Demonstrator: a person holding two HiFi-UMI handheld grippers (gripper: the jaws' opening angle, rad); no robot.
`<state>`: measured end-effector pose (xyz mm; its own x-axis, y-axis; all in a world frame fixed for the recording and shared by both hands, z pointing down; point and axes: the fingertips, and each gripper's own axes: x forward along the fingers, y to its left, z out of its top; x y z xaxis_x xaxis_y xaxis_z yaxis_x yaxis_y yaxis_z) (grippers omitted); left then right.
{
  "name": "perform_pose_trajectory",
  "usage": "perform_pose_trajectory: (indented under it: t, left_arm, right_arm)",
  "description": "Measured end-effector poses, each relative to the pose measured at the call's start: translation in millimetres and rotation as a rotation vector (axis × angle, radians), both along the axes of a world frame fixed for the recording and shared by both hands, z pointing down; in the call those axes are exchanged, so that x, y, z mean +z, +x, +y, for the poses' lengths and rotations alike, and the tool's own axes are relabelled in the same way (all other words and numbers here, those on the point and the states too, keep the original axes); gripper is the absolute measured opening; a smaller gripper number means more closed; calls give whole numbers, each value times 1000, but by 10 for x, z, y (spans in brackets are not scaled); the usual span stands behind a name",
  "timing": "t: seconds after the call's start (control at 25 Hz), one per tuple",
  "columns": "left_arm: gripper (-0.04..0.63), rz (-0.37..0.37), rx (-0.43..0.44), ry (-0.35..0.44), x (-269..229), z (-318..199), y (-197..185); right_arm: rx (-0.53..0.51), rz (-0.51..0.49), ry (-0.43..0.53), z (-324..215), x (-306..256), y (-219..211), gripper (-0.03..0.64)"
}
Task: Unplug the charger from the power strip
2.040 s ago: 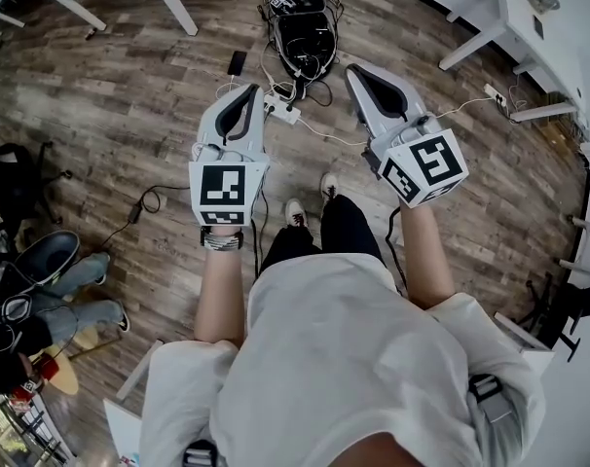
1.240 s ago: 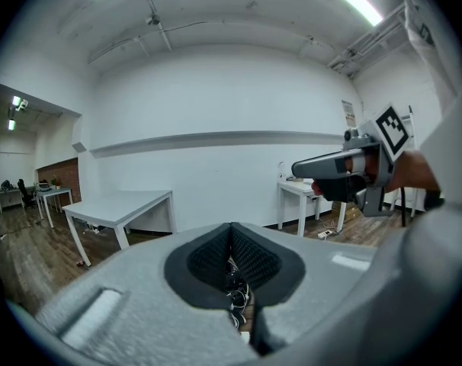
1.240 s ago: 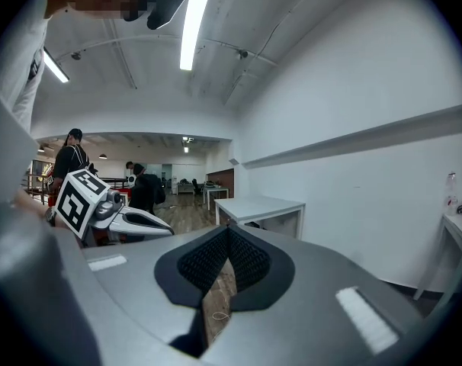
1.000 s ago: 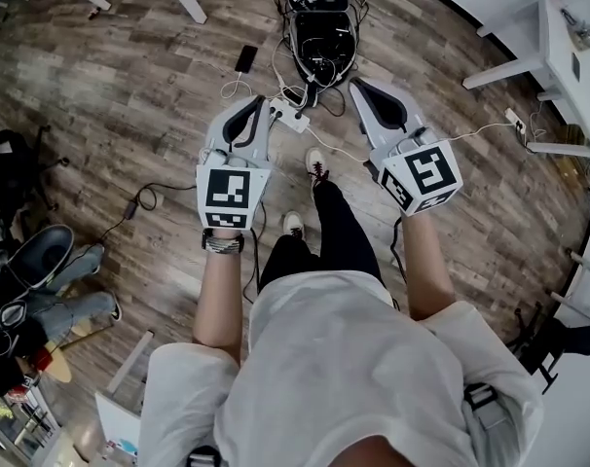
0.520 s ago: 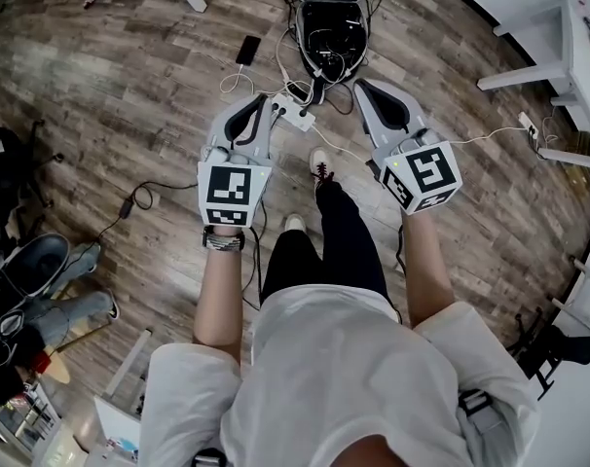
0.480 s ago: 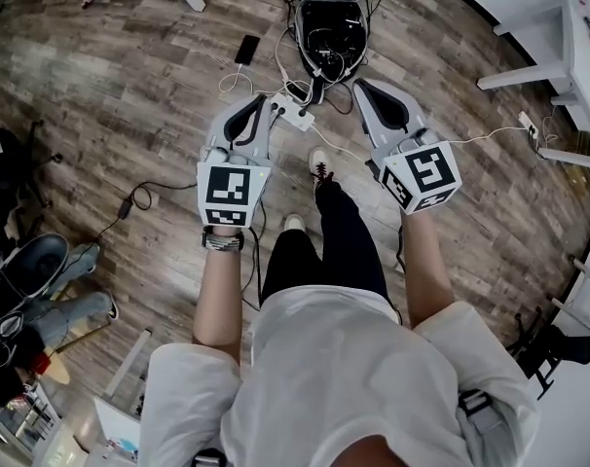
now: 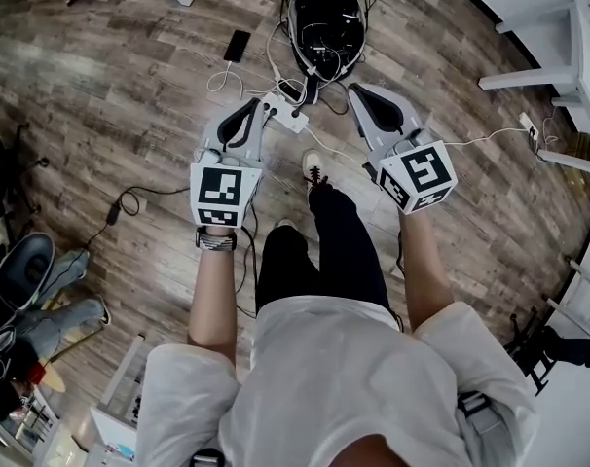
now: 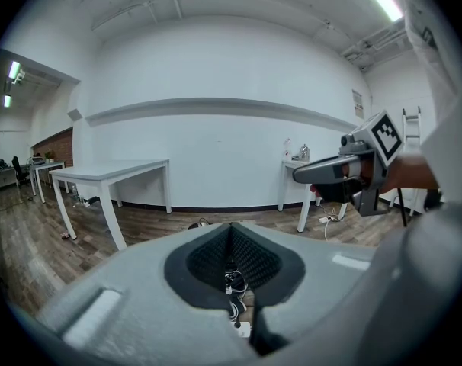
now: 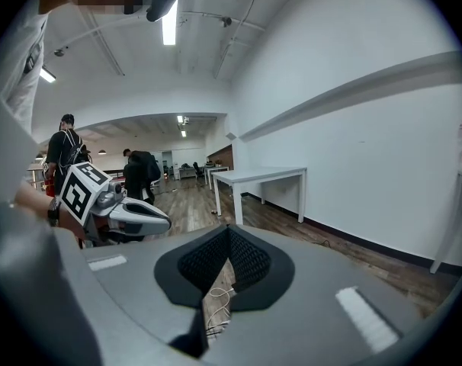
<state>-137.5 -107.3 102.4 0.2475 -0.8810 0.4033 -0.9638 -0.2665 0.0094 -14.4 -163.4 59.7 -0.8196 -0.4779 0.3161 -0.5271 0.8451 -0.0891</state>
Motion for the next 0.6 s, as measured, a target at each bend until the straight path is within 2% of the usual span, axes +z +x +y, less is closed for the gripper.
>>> perform_pose_trajectory:
  t: [0.4,0.6]
  left_arm:
    - [5,10,8,-89,976,-260,-22]
    - [5,17,-6,-106,1450,-344,-58]
  right_arm:
    - [-46,42,-25,-202,956,-152,2]
    - [-31,47,-60,-314,1481,-157,2]
